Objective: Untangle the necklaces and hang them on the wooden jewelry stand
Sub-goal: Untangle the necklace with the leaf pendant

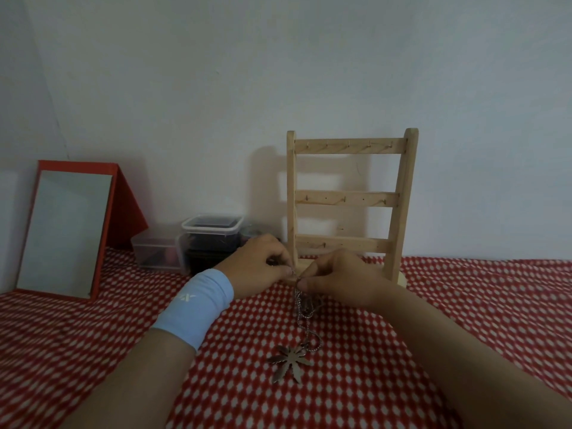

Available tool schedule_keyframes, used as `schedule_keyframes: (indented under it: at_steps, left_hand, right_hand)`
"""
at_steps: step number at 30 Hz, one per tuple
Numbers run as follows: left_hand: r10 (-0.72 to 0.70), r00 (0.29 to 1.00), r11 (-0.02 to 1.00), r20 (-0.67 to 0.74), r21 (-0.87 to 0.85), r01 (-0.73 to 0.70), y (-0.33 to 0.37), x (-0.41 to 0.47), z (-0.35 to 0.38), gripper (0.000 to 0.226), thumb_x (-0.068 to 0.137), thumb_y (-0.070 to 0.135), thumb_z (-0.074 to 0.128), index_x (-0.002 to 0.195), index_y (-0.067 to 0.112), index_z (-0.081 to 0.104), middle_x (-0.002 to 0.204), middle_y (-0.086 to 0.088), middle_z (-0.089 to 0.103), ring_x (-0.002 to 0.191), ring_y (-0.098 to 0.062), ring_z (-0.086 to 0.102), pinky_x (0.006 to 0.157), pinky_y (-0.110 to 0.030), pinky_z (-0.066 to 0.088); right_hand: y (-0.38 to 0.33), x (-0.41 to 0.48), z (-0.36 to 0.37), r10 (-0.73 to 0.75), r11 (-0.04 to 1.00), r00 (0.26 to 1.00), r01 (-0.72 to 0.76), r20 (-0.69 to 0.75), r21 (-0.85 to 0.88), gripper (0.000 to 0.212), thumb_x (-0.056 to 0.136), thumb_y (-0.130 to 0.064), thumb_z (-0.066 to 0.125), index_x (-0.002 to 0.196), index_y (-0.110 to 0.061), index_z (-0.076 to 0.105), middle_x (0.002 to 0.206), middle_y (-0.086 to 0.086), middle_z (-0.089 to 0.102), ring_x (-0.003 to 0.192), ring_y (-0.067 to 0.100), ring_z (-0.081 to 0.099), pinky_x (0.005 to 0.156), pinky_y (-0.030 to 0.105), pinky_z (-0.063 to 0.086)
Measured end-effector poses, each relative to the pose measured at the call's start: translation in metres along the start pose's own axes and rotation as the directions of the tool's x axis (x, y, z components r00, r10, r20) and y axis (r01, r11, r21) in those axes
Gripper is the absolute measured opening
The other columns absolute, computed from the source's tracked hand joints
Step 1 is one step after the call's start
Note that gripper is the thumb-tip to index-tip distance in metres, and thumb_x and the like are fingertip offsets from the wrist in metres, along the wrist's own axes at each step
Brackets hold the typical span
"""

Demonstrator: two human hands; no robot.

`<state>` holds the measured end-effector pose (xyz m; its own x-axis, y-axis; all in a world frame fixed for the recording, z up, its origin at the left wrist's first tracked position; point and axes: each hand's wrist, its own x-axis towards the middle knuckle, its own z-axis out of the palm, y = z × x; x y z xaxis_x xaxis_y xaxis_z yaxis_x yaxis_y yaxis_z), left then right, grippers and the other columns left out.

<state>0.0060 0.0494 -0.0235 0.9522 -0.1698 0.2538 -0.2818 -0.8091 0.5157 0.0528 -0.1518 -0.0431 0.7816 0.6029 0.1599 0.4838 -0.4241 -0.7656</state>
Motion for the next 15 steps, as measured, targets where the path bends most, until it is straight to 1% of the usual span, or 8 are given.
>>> schedule_keyframes:
  at_steps: [1,3,6,7,9,11,13,15]
  left_hand:
    - [-0.010,1.000,1.000,-0.001,-0.020,0.010,-0.0010,0.0005,0.0001,0.012,0.088,0.025,0.068,0.078,0.032,0.065,0.104,0.011,0.058,0.105,-0.007,0.055,0.101,-0.031,0.040]
    - [-0.057,0.998,0.989,0.018,-0.133,0.058,0.0001,-0.0001,0.0012,0.010,0.091,0.020,0.064,0.082,0.024,0.067,0.098,0.007,0.067,0.099,-0.010,0.062,0.098,-0.034,0.046]
    - [-0.098,0.994,0.954,0.044,-0.282,0.106,0.0014,-0.0010,0.0063,0.015,0.097,0.011,0.055,0.085,0.015,0.063,0.079,-0.001,0.069,0.075,-0.014,0.064,0.083,-0.033,0.051]
    - [-0.113,0.993,0.940,0.044,-0.318,0.121,0.0014,-0.0008,0.0074,0.017,0.097,0.010,0.054,0.084,0.016,0.062,0.077,-0.002,0.067,0.073,-0.014,0.062,0.080,-0.034,0.051]
    - [-0.144,0.988,0.911,0.056,-0.383,0.155,0.0007,-0.0008,0.0079,0.018,0.097,0.008,0.054,0.083,0.015,0.062,0.081,0.001,0.065,0.078,-0.015,0.062,0.081,-0.036,0.054]
    - [-0.155,0.985,0.909,0.070,-0.380,0.170,0.0005,0.0003,0.0067,0.017,0.097,0.009,0.056,0.082,0.014,0.064,0.081,0.002,0.064,0.076,-0.015,0.062,0.079,-0.036,0.056]
    - [-0.149,0.985,0.929,0.086,-0.330,0.169,0.0019,-0.0001,0.0058,0.015,0.096,0.014,0.059,0.082,0.015,0.066,0.078,0.004,0.064,0.066,-0.012,0.061,0.069,-0.029,0.054]
    - [-0.135,0.986,0.939,0.093,-0.305,0.158,0.0032,-0.0008,0.0060,0.013,0.095,0.019,0.061,0.085,0.015,0.069,0.077,0.006,0.066,0.061,-0.009,0.060,0.064,-0.026,0.052]
  right_hand:
    - [0.0001,-0.0004,-0.0007,-0.003,1.000,1.000,0.003,-0.015,0.014,0.008,0.089,-0.023,0.076,0.088,-0.016,0.079,0.083,-0.009,0.078,0.078,0.000,0.072,0.070,0.011,0.054]
    - [0.0005,-0.0005,-0.0013,-0.001,0.999,0.999,0.003,-0.035,0.047,0.008,0.089,-0.022,0.077,0.083,-0.017,0.078,0.077,-0.009,0.077,0.071,0.000,0.070,0.068,0.013,0.054]
    - [0.0022,-0.0007,-0.0036,0.026,0.992,0.999,-0.022,-0.031,0.126,0.010,0.091,-0.019,0.074,0.084,-0.014,0.078,0.078,-0.003,0.077,0.071,0.006,0.070,0.071,0.018,0.057]
    - [0.0023,-0.0009,-0.0047,0.037,0.988,0.999,-0.034,-0.017,0.153,0.010,0.093,-0.017,0.072,0.087,-0.012,0.078,0.080,-0.001,0.078,0.072,0.008,0.070,0.073,0.021,0.058]
    - [0.0029,-0.0022,-0.0062,0.057,0.977,0.998,-0.057,0.008,0.204,0.012,0.095,-0.014,0.068,0.091,-0.010,0.078,0.084,0.001,0.078,0.073,0.011,0.070,0.073,0.023,0.059]
    - [0.0025,-0.0026,-0.0063,0.079,0.958,0.997,-0.082,0.022,0.276,0.014,0.097,-0.014,0.066,0.094,-0.008,0.078,0.087,0.004,0.078,0.073,0.014,0.070,0.071,0.025,0.059]
    - [0.0014,-0.0025,-0.0059,0.109,0.937,0.994,-0.108,0.013,0.334,0.015,0.098,-0.015,0.065,0.095,-0.007,0.078,0.089,0.007,0.078,0.072,0.020,0.070,0.072,0.030,0.060]
    - [0.0006,-0.0030,-0.0060,0.120,0.941,0.993,-0.113,-0.003,0.319,0.016,0.099,-0.016,0.064,0.093,-0.006,0.076,0.083,0.006,0.078,0.066,0.022,0.071,0.071,0.031,0.062]
